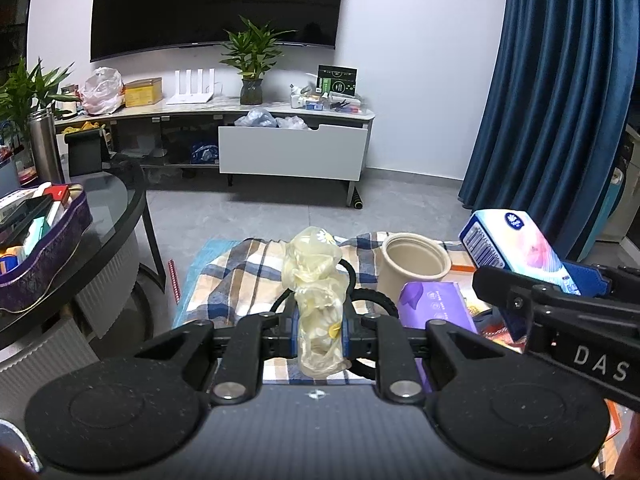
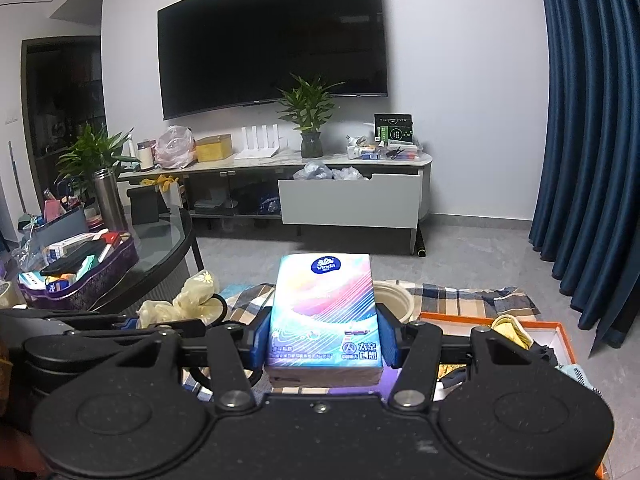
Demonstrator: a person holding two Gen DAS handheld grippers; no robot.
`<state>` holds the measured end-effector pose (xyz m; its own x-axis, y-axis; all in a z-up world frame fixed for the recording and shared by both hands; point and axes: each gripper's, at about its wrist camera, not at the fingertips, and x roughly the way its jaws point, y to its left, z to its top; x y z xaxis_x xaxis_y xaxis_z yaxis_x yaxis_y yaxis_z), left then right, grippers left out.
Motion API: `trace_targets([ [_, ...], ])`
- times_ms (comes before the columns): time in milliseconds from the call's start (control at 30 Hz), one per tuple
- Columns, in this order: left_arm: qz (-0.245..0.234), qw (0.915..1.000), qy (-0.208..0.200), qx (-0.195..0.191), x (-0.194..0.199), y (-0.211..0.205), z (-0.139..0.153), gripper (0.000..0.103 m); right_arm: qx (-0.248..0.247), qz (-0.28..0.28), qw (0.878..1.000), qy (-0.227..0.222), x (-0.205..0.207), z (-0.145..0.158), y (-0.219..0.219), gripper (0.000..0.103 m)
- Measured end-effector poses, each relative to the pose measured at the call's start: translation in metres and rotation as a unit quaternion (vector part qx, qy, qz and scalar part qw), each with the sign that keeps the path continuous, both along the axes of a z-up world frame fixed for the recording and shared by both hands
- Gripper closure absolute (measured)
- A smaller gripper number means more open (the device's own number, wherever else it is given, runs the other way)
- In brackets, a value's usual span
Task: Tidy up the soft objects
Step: 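Lift the plastic bag and tissue pack and carry both over the orange-rimmed box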
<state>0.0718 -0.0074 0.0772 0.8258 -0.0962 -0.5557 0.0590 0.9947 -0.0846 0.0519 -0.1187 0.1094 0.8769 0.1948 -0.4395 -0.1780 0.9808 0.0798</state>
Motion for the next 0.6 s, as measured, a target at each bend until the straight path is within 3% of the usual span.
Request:
trace_targets([
  [600,-0.039,0.9992,0.001,-0.001,0.008,-0.027,-0.002,0.083,0.002,-0.036,0.999,-0.002,0.004,0.004,-0.030,0.040],
])
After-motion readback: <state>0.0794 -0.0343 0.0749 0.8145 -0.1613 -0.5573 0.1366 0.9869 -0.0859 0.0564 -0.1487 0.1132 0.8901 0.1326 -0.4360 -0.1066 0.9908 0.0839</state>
